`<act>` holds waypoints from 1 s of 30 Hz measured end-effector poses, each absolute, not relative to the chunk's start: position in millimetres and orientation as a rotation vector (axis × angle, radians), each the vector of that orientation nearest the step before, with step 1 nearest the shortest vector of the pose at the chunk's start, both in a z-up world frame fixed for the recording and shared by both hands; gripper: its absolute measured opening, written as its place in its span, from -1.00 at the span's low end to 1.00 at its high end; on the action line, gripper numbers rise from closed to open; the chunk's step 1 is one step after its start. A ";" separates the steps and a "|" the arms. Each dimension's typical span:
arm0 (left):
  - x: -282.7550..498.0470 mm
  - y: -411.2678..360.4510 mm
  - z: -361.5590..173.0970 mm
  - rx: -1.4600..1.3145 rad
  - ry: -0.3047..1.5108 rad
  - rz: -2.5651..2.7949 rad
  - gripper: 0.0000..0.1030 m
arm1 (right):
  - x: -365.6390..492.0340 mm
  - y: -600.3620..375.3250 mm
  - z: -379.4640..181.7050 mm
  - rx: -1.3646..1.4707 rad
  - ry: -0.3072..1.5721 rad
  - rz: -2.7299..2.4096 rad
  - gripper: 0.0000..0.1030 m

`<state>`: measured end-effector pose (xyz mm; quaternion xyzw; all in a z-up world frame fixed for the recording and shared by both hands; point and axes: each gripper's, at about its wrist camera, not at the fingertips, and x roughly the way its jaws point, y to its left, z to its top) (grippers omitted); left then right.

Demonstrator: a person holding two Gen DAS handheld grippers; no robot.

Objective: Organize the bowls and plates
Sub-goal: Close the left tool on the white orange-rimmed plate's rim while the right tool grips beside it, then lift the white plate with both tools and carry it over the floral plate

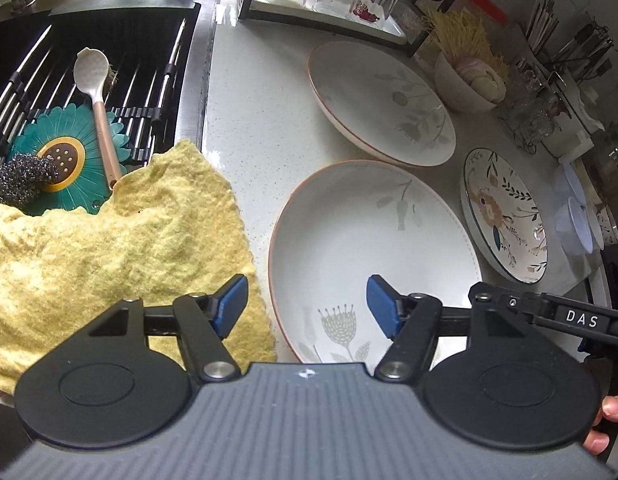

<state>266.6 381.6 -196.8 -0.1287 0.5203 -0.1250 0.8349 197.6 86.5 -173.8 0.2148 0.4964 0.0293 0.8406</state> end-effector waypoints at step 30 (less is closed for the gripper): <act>291.2 399.7 -208.3 -0.291 1.146 -0.330 -0.77 | 210.3 102.0 -182.4 0.453 1.025 0.065 -0.64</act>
